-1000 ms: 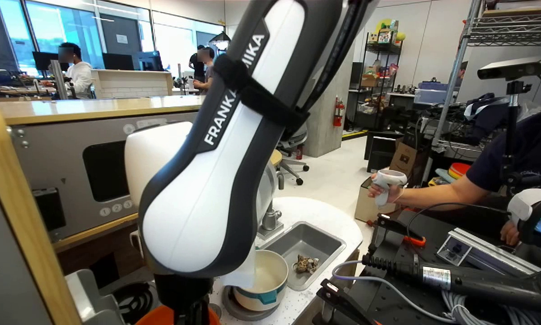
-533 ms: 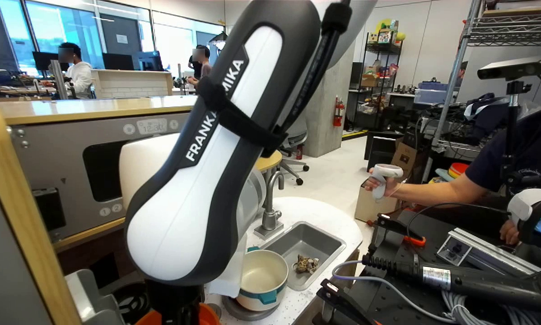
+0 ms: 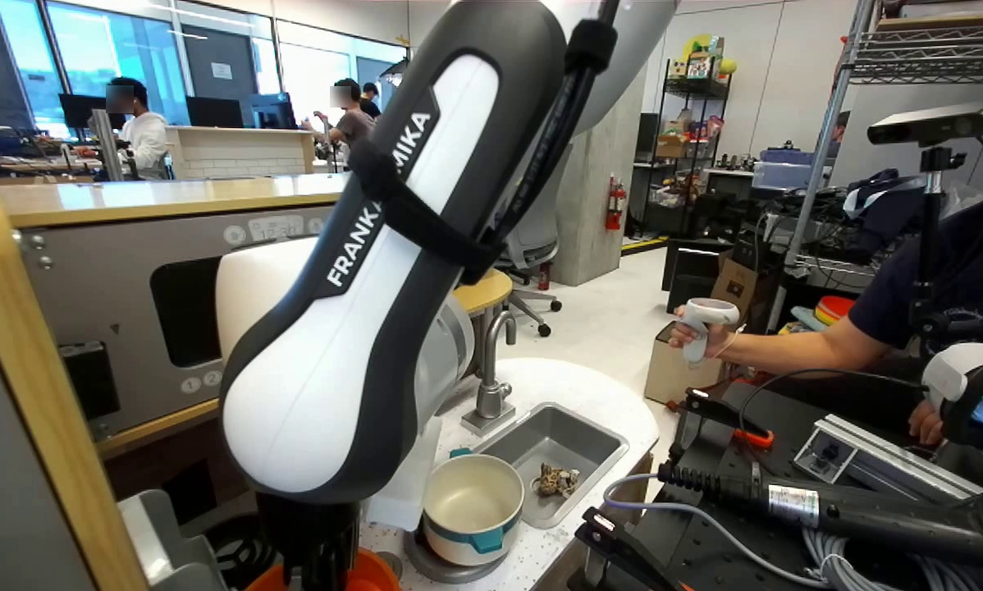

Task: Pick up the object from the orange bowl and put it in the sink

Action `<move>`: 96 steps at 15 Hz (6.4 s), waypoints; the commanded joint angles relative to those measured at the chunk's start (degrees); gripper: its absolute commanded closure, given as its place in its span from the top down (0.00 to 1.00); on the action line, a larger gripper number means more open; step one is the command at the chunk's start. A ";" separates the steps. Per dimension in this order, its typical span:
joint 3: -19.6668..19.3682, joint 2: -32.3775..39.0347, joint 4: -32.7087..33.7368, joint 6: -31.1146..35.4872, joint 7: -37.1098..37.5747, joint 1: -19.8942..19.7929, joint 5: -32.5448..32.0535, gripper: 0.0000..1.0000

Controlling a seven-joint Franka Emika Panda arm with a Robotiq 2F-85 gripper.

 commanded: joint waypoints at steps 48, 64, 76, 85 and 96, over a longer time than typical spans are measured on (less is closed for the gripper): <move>-8.43 -29.70 -34.19 7.86 -12.70 -29.62 15.19 0.00; -8.67 -7.28 -14.84 8.46 -8.55 -26.97 9.49 0.00; -10.36 4.89 -1.37 4.36 -4.28 -23.15 5.97 0.42; -8.38 -7.11 -13.95 5.19 -6.70 -25.27 4.95 1.00; -5.33 -33.25 -38.40 6.34 -8.93 -26.70 7.56 1.00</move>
